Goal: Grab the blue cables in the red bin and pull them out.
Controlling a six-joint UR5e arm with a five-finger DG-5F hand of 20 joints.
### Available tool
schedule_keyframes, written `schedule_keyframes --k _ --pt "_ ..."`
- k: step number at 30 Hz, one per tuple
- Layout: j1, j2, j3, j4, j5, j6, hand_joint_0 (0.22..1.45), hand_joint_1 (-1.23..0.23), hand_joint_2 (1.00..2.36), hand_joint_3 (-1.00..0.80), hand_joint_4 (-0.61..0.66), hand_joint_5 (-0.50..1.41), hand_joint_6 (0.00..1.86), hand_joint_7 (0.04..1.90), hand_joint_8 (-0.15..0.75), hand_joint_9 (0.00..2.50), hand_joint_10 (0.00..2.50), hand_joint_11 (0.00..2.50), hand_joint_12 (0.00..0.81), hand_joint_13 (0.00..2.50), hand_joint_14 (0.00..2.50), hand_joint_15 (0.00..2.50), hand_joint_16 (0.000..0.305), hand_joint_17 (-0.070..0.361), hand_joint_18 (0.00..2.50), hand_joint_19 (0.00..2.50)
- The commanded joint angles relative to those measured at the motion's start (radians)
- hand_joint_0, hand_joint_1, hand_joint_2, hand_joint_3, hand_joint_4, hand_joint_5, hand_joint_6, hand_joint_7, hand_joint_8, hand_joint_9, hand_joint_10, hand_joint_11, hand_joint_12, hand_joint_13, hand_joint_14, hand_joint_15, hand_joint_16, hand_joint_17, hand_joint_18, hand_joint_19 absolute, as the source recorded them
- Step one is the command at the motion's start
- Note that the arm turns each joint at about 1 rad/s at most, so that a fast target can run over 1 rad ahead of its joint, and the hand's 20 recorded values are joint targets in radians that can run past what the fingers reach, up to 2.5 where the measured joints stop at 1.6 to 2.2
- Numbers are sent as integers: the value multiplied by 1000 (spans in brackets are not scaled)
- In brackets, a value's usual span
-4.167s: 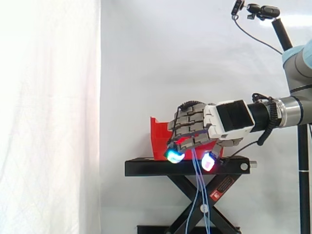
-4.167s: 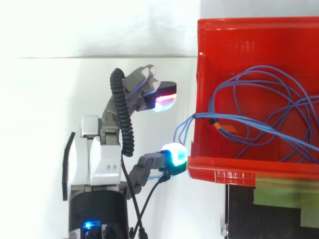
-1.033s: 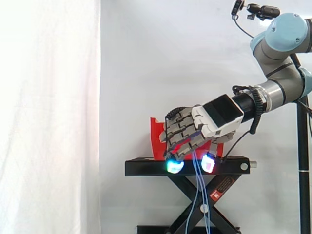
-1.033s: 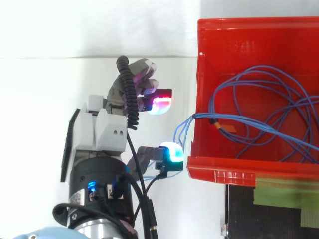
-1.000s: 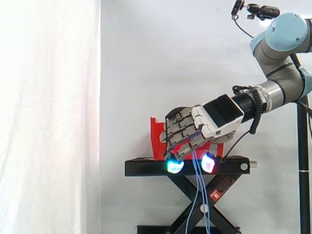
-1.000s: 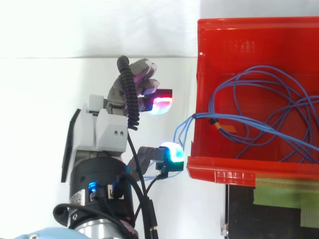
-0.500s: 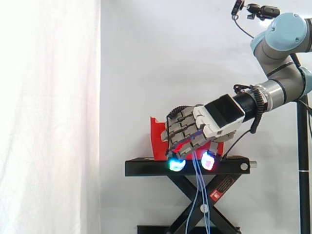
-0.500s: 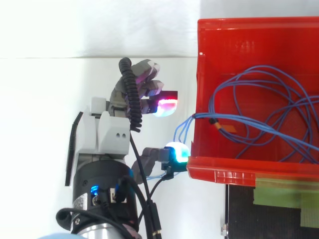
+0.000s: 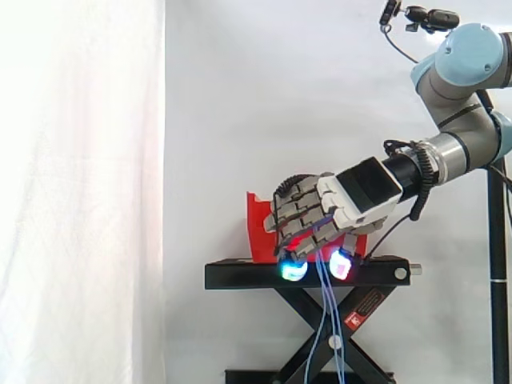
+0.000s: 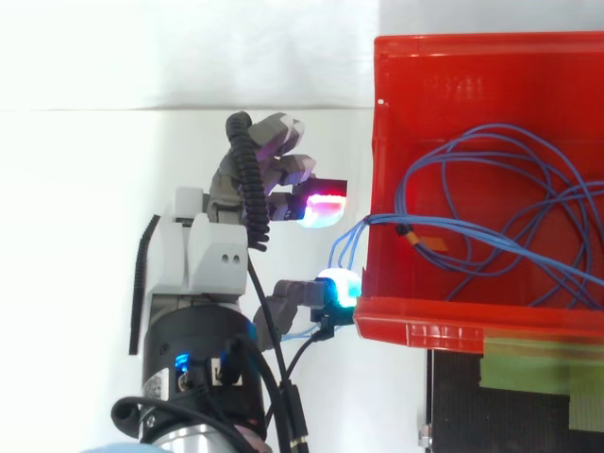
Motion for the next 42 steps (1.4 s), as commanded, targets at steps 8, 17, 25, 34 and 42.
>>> schedule_keyframes --k 8,17,25,34,42 --pt "3 0 -66 138 0 -3 821 -1000 1000 -1000 112 728 0 793 246 702 18 620 349 490 13 326 48 108 432 424" --pt "0 3 -40 109 2 -2 817 -997 1000 -1000 112 743 0 800 250 712 18 624 350 497 13 326 48 107 439 422" --pt "-2 18 -40 22 6 0 815 -991 1000 -1000 117 737 2 784 251 713 19 633 351 501 12 327 48 107 442 422" --pt "-2 26 -40 16 6 0 822 -991 1000 -1000 109 754 29 805 251 722 20 632 351 513 13 333 48 107 448 414" --pt "-3 26 -40 17 5 0 825 -995 1000 -1000 107 754 51 790 251 732 19 634 353 522 14 335 48 107 452 422"
